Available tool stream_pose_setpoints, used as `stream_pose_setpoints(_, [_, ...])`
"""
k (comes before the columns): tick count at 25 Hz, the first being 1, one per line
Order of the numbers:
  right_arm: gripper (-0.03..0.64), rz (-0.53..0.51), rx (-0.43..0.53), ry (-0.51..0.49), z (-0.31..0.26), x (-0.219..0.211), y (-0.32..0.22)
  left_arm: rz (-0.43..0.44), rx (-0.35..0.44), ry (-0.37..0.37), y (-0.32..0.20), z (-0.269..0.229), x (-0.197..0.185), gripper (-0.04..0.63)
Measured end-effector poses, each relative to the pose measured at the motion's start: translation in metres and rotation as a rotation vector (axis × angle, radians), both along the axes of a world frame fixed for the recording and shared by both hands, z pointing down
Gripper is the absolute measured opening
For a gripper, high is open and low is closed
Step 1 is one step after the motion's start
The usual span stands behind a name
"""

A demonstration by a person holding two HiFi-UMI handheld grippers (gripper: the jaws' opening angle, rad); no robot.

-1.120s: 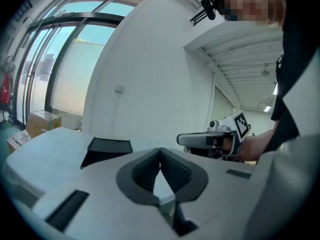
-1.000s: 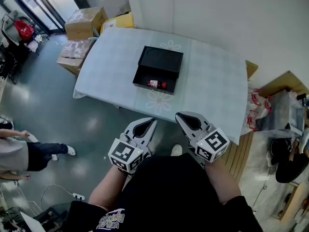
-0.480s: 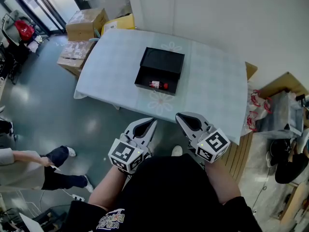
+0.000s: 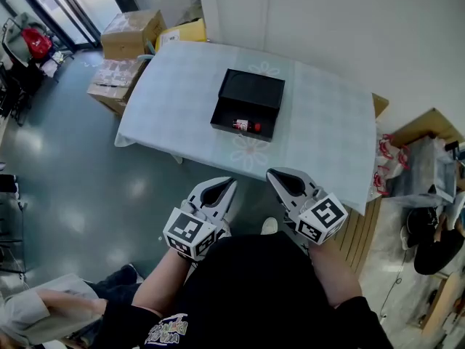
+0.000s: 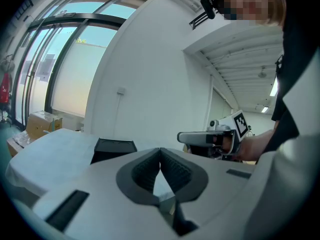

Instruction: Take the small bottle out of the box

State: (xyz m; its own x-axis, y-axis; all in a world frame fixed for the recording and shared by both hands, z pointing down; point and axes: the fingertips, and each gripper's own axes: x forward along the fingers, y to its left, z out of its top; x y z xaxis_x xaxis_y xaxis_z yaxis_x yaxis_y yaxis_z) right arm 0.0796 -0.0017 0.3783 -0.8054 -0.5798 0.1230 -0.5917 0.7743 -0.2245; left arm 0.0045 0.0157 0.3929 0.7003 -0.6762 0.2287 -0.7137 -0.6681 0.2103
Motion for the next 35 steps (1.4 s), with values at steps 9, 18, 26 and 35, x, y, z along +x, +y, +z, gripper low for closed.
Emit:
stream_pose_setpoints(9, [0.021, 0.020, -0.012, 0.009, 0.003, -0.036, 0.003, 0.023, -0.011, 0.007, 0.002, 0.003, -0.035, 0.029])
stream_pose_setpoints(18, [0.022, 0.050, -0.040, 0.015, 0.013, -0.081, 0.001, 0.053, -0.028, 0.010, 0.000, 0.010, -0.081, 0.029])
stream_pose_setpoints(26, [0.023, 0.045, -0.072, 0.028, 0.029, -0.122, 0.004, 0.066, -0.042, 0.019, -0.004, 0.020, -0.117, 0.029])
stream_pose_setpoints(35, [0.022, 0.018, -0.087, 0.045, 0.035, -0.127, -0.009, 0.062, -0.046, 0.032, -0.015, 0.023, -0.116, 0.029])
